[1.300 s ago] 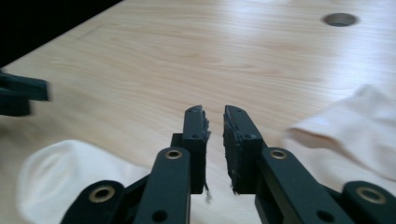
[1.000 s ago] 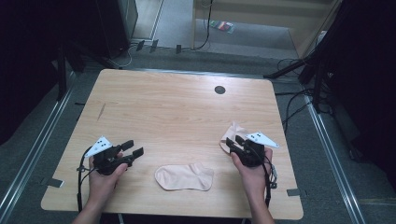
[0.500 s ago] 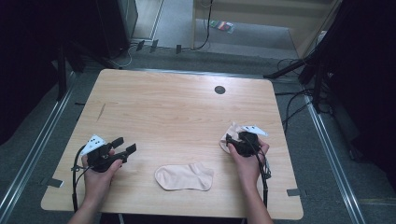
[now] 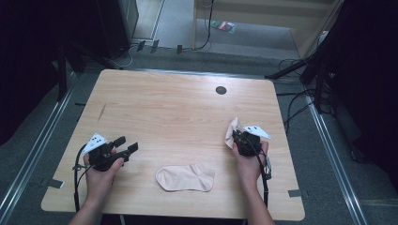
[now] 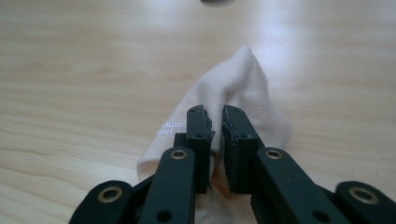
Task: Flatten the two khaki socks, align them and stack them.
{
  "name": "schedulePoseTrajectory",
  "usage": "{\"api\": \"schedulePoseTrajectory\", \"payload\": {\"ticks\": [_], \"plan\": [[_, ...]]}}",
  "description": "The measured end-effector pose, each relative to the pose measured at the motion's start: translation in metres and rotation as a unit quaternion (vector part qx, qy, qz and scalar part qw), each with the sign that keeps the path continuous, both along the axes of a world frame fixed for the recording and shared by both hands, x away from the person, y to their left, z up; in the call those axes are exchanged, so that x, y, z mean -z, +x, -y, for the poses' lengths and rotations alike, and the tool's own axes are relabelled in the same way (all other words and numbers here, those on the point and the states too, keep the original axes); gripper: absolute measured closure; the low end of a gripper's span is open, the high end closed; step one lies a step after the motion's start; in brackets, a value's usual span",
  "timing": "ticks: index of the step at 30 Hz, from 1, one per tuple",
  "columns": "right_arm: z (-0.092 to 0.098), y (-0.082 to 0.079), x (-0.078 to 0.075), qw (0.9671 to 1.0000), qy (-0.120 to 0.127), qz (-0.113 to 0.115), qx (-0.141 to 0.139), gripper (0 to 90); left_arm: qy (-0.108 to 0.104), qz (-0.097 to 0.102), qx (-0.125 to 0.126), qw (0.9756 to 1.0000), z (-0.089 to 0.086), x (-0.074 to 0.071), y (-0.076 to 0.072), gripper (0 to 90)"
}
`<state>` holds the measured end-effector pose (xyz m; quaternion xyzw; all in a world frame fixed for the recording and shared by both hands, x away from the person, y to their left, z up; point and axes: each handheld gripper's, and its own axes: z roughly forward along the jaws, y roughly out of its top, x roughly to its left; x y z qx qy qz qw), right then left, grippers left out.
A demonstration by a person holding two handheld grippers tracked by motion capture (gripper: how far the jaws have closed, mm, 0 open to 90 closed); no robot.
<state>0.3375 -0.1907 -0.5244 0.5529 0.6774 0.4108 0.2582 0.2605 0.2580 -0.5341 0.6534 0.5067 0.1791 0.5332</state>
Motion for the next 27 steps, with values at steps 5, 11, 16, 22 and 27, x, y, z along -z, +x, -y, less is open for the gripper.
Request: {"api": "schedulePoseTrajectory", "payload": {"ticks": [5,11,16,22,27], "plan": [[-0.028,-0.014,-0.031,0.9968,-0.005,0.040,-0.069,82.6,0.005,0.007,0.015,0.9998,0.016,-0.010,0.007,32.3],[-0.070,-0.021,-0.039,0.9875,0.000,0.053,-0.149,82.6,0.005,0.008,0.039,0.9992,0.039,-0.021,0.019,32.8],[-0.099,-0.017,-0.028,0.9785,-0.022,0.050,-0.199,82.7,0.013,0.001,0.054,0.9985,0.060,-0.021,0.031,32.8],[-0.116,-0.009,-0.007,0.9655,-0.039,0.032,-0.256,78.9,0.019,-0.014,0.069,0.9974,0.082,-0.016,0.040,32.7],[-0.096,-0.006,-0.017,0.9761,0.005,0.034,-0.215,51.8,0.023,-0.029,0.066,0.9971,0.088,-0.013,0.045,32.9]]}}
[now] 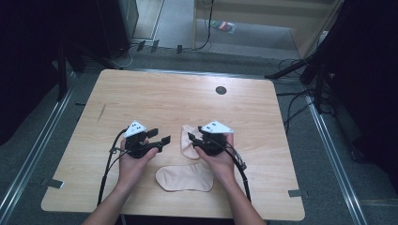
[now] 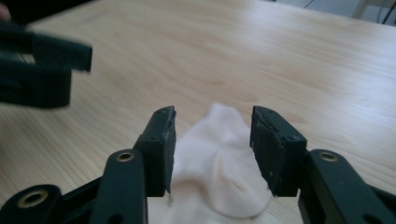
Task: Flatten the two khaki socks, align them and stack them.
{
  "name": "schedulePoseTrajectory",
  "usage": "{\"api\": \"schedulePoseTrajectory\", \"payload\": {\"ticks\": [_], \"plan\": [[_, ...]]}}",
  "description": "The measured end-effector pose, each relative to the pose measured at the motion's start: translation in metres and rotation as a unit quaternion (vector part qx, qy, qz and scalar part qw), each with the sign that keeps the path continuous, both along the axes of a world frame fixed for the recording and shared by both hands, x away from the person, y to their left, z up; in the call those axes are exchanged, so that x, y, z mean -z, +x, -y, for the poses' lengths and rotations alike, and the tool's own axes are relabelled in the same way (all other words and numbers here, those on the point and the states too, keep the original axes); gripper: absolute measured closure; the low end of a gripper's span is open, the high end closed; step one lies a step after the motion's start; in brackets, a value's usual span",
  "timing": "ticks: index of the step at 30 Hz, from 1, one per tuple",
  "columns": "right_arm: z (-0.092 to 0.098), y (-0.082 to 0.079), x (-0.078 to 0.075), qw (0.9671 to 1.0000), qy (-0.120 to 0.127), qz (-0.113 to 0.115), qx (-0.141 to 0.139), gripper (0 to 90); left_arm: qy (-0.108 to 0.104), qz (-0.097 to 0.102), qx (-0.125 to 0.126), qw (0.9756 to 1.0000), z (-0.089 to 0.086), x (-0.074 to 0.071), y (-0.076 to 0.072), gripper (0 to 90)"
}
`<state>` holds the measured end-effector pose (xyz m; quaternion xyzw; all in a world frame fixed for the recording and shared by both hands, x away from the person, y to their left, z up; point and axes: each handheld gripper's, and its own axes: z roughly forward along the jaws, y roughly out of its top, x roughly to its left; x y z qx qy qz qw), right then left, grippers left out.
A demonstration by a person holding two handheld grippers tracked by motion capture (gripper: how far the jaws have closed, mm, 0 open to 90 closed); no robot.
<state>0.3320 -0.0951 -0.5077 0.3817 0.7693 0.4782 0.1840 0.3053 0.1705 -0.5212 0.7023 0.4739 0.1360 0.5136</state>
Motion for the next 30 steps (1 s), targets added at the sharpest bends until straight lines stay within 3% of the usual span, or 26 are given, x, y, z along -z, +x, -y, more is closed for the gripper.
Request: {"api": "schedulePoseTrajectory", "payload": {"ticks": [4,8,10,12,15,18,24,29,30], "plan": [[0.021,-0.009,-0.007,0.9991,0.000,-0.020,0.037,54.0,0.004,-0.003,-0.001,1.0000,0.004,0.001,0.003,35.4],[0.031,-0.012,0.007,0.9965,-0.014,-0.063,0.053,55.3,0.012,-0.004,0.008,0.9999,0.015,0.000,0.006,38.6],[0.029,-0.011,0.016,0.9938,-0.015,-0.093,0.059,55.7,0.011,-0.006,0.014,0.9998,0.022,0.001,0.007,40.4],[0.025,-0.010,0.022,0.9923,-0.028,-0.105,0.058,55.7,0.021,-0.007,0.030,0.9993,0.030,0.003,0.009,41.7],[0.019,-0.008,0.025,0.9929,-0.034,-0.098,0.059,55.5,0.039,-0.018,0.051,0.9978,0.040,0.007,0.010,42.0],[0.018,0.005,0.019,0.9926,-0.016,-0.089,0.081,58.3,0.044,-0.026,0.056,0.9971,0.043,0.010,0.011,41.6],[0.000,0.039,0.021,0.9933,-0.043,-0.091,0.057,55.6,0.036,-0.029,0.055,0.9974,0.037,0.010,0.008,41.4],[-0.007,0.053,0.032,0.9925,-0.052,-0.095,0.056,51.0,0.037,-0.037,0.053,0.9972,0.025,0.013,0.007,41.4],[-0.009,0.053,0.035,0.9923,-0.065,-0.092,0.052,51.3,0.036,-0.038,0.052,0.9972,0.024,0.014,0.007,41.4]]}}
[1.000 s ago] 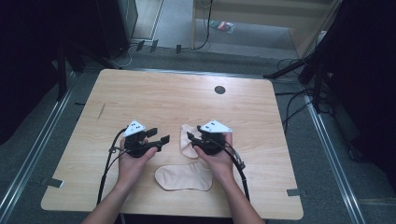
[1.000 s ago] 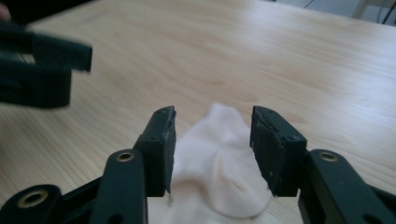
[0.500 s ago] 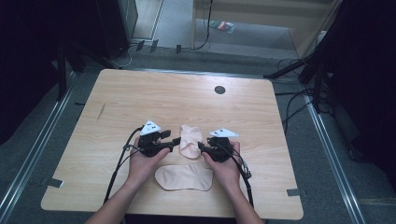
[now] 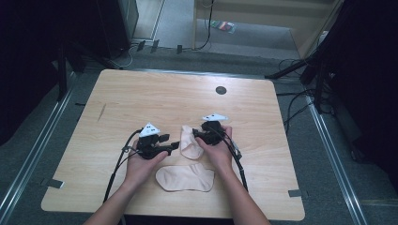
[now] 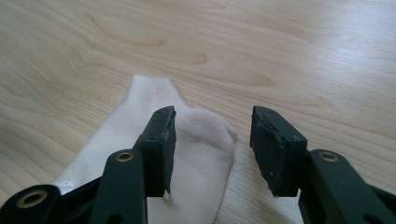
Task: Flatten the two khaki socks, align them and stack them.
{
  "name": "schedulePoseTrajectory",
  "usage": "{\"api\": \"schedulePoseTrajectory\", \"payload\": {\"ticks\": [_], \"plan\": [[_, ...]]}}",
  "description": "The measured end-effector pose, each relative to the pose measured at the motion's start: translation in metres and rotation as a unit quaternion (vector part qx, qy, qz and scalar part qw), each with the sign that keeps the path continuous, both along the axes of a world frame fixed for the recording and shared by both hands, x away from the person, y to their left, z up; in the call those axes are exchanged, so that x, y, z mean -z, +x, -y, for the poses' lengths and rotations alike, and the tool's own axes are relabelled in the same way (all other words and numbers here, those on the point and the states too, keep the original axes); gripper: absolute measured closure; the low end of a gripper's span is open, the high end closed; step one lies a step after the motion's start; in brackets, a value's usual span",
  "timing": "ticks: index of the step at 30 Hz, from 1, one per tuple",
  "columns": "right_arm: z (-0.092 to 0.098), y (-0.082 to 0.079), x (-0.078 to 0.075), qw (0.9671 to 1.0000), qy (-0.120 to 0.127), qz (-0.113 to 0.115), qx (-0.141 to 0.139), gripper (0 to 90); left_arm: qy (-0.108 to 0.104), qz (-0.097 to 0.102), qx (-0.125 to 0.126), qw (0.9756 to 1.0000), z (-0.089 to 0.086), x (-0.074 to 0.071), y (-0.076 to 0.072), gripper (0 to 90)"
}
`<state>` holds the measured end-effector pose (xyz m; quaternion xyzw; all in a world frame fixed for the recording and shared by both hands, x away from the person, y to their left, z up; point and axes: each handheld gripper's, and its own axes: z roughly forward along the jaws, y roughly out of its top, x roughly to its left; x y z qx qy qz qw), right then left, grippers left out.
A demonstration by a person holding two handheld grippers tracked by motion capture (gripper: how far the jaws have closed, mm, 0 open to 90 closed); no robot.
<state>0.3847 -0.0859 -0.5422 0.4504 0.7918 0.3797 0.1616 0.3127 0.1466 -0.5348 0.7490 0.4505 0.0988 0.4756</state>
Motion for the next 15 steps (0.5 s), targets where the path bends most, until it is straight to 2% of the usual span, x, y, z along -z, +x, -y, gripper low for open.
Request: {"api": "schedulePoseTrajectory", "payload": {"ticks": [1,4,5,6,7,9,11,15], "plan": [[-0.001,0.000,0.002,1.0000,-0.007,0.002,-0.002,52.6,0.001,-0.001,0.001,1.0000,-0.002,0.000,0.000,41.4],[-0.004,-0.004,0.004,0.9995,-0.023,0.018,-0.015,70.5,-0.001,-0.002,-0.004,1.0000,-0.004,0.000,0.001,41.1],[-0.004,-0.005,0.003,0.9994,-0.023,0.019,-0.017,79.9,-0.007,-0.003,-0.003,1.0000,-0.004,0.000,0.001,41.0],[-0.004,-0.006,0.003,0.9994,-0.024,0.020,-0.016,84.3,-0.009,-0.005,-0.003,0.9999,-0.004,0.000,0.002,40.8],[-0.005,-0.006,0.001,0.9994,-0.025,0.020,-0.015,85.2,-0.009,-0.006,-0.003,0.9999,-0.003,0.000,0.002,40.5],[-0.004,-0.007,-0.004,0.9996,-0.004,0.019,-0.019,85.9,-0.003,-0.009,0.000,1.0000,-0.003,0.002,0.003,38.6],[-0.007,-0.011,-0.017,0.9992,0.014,0.026,-0.028,86.0,-0.001,-0.015,0.007,0.9999,-0.001,0.005,0.004,36.2],[-0.013,-0.019,-0.041,0.9979,0.028,0.042,-0.041,86.0,-0.002,-0.022,0.015,0.9996,0.003,0.010,0.005,34.2]]}}
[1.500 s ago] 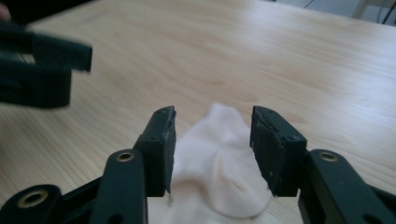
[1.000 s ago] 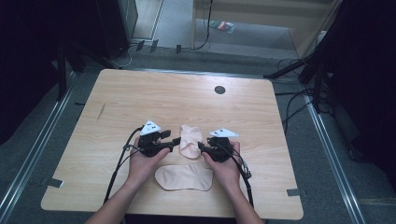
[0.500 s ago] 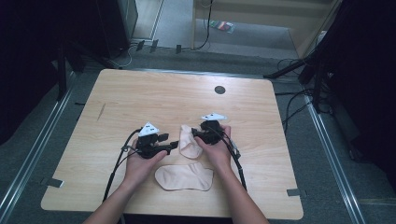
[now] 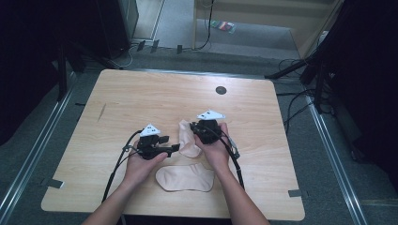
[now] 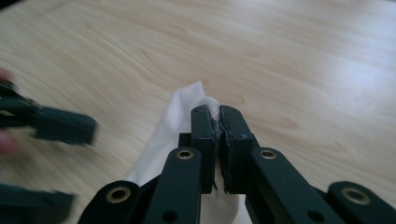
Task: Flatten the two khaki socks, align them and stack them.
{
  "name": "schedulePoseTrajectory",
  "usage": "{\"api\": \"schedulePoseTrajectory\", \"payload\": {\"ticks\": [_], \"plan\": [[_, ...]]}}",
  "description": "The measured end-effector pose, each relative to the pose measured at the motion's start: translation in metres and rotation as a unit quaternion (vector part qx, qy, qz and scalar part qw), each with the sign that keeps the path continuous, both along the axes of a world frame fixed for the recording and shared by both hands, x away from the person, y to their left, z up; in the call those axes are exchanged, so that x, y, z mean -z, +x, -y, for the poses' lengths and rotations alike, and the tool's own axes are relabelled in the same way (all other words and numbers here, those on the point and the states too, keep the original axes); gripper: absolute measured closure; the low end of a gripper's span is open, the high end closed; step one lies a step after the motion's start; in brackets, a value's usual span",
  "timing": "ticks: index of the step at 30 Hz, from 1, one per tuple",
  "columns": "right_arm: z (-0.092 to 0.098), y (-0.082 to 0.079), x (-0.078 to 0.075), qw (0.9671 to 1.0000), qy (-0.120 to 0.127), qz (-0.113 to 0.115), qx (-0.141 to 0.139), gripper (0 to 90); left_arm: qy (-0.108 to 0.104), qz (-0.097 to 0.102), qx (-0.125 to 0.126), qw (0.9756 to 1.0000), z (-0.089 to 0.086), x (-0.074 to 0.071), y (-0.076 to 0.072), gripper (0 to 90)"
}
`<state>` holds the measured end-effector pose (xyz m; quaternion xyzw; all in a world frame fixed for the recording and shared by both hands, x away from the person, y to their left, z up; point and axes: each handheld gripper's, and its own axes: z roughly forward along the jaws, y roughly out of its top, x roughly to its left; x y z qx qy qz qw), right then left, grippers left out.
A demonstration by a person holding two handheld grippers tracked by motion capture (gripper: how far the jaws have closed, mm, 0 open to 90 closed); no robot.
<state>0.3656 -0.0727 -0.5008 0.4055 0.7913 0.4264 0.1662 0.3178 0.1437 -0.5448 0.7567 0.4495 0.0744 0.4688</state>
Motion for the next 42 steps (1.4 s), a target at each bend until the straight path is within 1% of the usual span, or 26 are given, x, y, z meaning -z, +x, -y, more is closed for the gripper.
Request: {"api": "schedulePoseTrajectory", "payload": {"ticks": [4,7,10,12,14,15,17,19,21,23,24,25,26,27,28,30,31,32,34,35,36,37,38,39,40,42], "plan": [[-0.007,-0.006,-0.022,0.9997,0.017,0.006,-0.014,86.0,0.011,-0.008,0.000,0.9999,0.004,0.004,0.002,30.1],[-0.012,-0.012,-0.032,0.9993,0.022,0.011,-0.029,86.1,0.029,-0.006,-0.030,0.9991,0.002,0.004,0.004,29.6],[-0.018,-0.018,-0.043,0.9983,0.038,0.014,-0.041,86.0,0.018,-0.002,-0.053,0.9985,-0.002,0.004,0.009,30.9],[-0.020,-0.022,-0.051,0.9973,0.054,0.016,-0.047,86.0,0.021,-0.001,-0.053,0.9984,-0.002,0.004,0.009,32.6],[-0.022,-0.026,-0.058,0.9959,0.069,0.017,-0.056,86.0,0.038,0.012,-0.051,0.9979,-0.001,0.003,0.007,45.2],[-0.023,-0.028,-0.062,0.9949,0.076,0.016,-0.063,86.0,0.046,0.031,-0.051,0.9971,-0.002,0.001,0.005,52.0],[-0.025,-0.032,-0.068,0.9925,0.092,0.020,-0.078,86.0,0.042,0.048,-0.052,0.9966,-0.007,-0.004,0.003,69.2],[-0.024,-0.036,-0.074,0.9902,0.106,0.024,-0.088,86.0,0.041,0.069,-0.067,0.9945,-0.017,-0.012,0.001,88.6],[-0.020,-0.037,-0.076,0.9905,0.107,0.027,-0.082,86.2,0.053,0.085,-0.083,0.9915,-0.029,-0.019,-0.002,90.0],[-0.012,-0.035,-0.073,0.9919,0.104,0.025,-0.069,86.6,0.080,0.114,-0.104,0.9848,-0.041,-0.025,-0.008,90.0],[-0.007,-0.033,-0.070,0.9927,0.104,0.019,-0.059,86.8,0.087,0.120,-0.108,0.9830,-0.045,-0.026,-0.010,90.0],[-0.003,-0.031,-0.066,0.9929,0.106,0.013,-0.054,87.0,0.104,0.132,-0.114,0.9791,-0.051,-0.028,-0.014,90.0],[0.003,-0.027,-0.059,0.9928,0.111,-0.003,-0.046,87.3,0.116,0.139,-0.115,0.9768,-0.053,-0.029,-0.016,90.0],[0.006,-0.026,-0.054,0.9931,0.109,-0.010,-0.040,87.5,0.138,0.145,-0.113,0.9733,-0.054,-0.029,-0.020,90.0],[0.010,-0.024,-0.046,0.9938,0.105,-0.019,-0.033,87.8,0.161,0.150,-0.112,0.9690,-0.054,-0.029,-0.023,90.0],[0.012,-0.022,-0.034,0.9943,0.097,-0.035,-0.027,87.9,0.194,0.159,-0.109,0.9619,-0.049,-0.025,-0.027,90.0],[0.013,-0.021,-0.024,0.9947,0.090,-0.045,-0.023,87.9,0.198,0.155,-0.104,0.9623,-0.046,-0.023,-0.028,90.0],[0.014,-0.020,-0.019,0.9951,0.085,-0.046,-0.020,87.9,0.199,0.148,-0.090,0.9646,-0.043,-0.020,-0.027,90.0],[0.016,-0.018,-0.008,0.9957,0.073,-0.055,-0.017,87.8,0.202,0.143,-0.073,0.9662,-0.037,-0.014,-0.028,90.0],[0.018,-0.017,-0.003,0.9952,0.073,-0.064,-0.017,87.8,0.198,0.140,-0.066,0.9680,-0.036,-0.013,-0.028,90.0],[0.019,-0.016,0.001,0.9953,0.069,-0.065,-0.018,87.7,0.183,0.133,-0.053,0.9727,-0.035,-0.012,-0.027,89.8],[0.021,-0.015,0.005,0.9955,0.062,-0.069,-0.017,87.7,0.183,0.133,-0.047,0.9730,-0.034,-0.011,-0.027,88.3],[0.023,-0.015,0.008,0.9960,0.054,-0.070,-0.013,87.6,0.190,0.142,-0.054,0.9700,-0.033,-0.012,-0.028,85.3],[0.028,-0.013,0.012,0.9968,0.043,-0.067,-0.008,87.4,0.187,0.144,-0.056,0.9700,-0.035,-0.012,-0.028,80.0],[0.031,-0.012,0.014,0.9967,0.039,-0.071,-0.005,87.1,0.176,0.142,-0.057,0.9724,-0.038,-0.012,-0.026,75.8],[0.042,-0.006,0.021,0.9951,0.038,-0.091,-0.005,84.0,0.152,0.126,-0.062,0.9783,-0.048,-0.011,-0.022,61.3]]}}
